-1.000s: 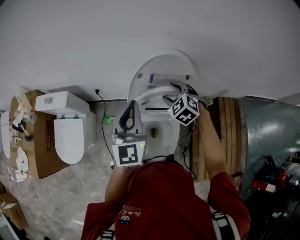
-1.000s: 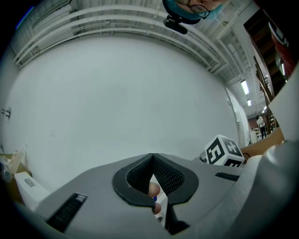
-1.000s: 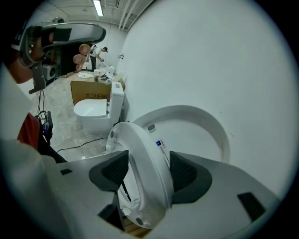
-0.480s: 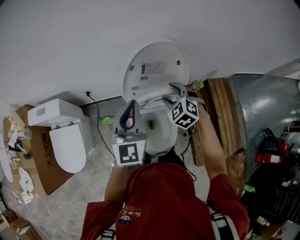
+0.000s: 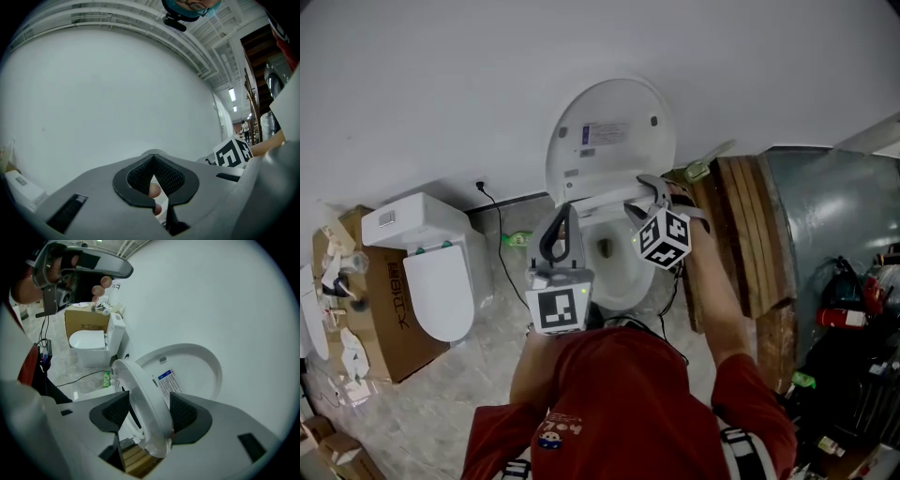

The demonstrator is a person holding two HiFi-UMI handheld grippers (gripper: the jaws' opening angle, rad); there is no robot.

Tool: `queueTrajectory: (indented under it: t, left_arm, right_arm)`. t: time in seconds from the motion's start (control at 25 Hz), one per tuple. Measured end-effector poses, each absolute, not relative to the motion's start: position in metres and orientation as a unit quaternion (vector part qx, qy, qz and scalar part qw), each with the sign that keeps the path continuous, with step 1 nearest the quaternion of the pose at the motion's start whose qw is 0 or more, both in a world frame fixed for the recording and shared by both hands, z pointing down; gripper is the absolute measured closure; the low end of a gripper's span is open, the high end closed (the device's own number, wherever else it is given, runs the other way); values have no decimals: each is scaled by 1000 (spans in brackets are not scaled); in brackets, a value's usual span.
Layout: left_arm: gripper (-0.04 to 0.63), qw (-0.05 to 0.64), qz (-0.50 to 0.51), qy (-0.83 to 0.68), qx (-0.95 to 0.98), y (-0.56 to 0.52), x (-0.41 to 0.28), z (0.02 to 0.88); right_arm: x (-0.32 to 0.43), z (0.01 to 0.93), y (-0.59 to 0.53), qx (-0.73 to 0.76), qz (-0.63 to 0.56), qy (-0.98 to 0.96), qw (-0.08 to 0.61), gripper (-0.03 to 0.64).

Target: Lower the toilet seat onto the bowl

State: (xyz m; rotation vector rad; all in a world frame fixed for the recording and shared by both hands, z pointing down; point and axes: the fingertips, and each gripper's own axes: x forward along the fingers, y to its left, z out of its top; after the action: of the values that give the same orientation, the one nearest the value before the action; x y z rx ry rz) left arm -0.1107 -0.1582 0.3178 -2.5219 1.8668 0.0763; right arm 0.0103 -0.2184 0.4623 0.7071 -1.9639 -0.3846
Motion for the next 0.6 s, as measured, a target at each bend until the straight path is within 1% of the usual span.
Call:
queueTrajectory:
  t: [0.32,0.52,0.56,0.6]
  left_arm:
    - [583,18,1,621,-784,-125,-95,318]
    - [583,21,-10,631,-776,-101,-84,319]
    - [583,21,-11,633,-774,-97,-83,319]
    - [583,22,-11,636,-772,-94,-81,319]
  right_arm:
    - [18,474,-187,285,-182,-803,491,359]
    - [22,481,-165,273,-189,-802,496,384]
    - [23,483,-161,270,-190,-802,498,402]
    - [24,485,-157,267,-192,-801,500,407]
